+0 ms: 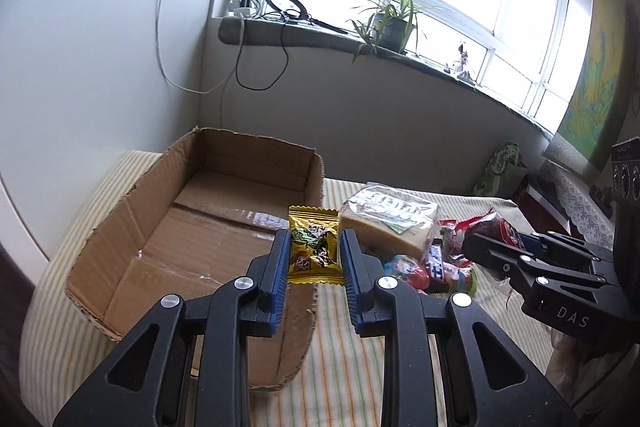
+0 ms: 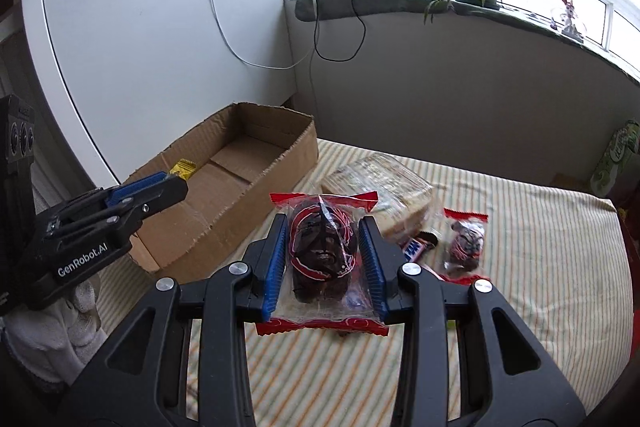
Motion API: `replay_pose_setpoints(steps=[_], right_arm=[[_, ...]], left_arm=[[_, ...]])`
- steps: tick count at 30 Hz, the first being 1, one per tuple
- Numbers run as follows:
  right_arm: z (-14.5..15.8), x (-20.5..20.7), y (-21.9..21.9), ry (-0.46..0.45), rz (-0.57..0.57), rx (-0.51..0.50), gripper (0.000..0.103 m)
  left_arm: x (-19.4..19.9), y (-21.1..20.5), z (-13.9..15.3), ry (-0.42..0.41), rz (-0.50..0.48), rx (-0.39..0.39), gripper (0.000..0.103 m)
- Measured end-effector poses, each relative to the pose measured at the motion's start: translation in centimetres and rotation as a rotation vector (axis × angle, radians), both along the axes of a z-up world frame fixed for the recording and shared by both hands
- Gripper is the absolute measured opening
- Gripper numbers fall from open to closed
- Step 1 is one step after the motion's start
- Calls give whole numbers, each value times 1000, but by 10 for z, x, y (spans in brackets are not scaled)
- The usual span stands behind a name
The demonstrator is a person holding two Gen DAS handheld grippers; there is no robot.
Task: Organize snacks
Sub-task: 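Carry both snacks into the cardboard box and open both tools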
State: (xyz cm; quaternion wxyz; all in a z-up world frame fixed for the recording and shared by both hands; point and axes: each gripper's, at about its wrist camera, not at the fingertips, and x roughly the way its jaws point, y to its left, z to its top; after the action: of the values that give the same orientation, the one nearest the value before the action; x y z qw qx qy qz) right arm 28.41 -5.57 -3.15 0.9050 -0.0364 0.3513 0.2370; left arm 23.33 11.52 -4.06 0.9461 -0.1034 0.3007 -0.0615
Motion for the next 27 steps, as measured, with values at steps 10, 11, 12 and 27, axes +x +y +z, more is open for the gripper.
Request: replay_pose_setpoints(steps=[10,11,12,27], right_arm=[[-5,28,70,25,100,-28,37],[-7,30,76,28,106,-31,37],[-8,31,81,32,113,-32,37],[-24,47,111,64,142,-52,44]], left_arm=[[-4,36,-13,23,78,-16,24],[-5,38,-15,28,82,-14,24],[-5,40,-16,32,86,-13,24],[-6,54,-20,43,150,20,24]])
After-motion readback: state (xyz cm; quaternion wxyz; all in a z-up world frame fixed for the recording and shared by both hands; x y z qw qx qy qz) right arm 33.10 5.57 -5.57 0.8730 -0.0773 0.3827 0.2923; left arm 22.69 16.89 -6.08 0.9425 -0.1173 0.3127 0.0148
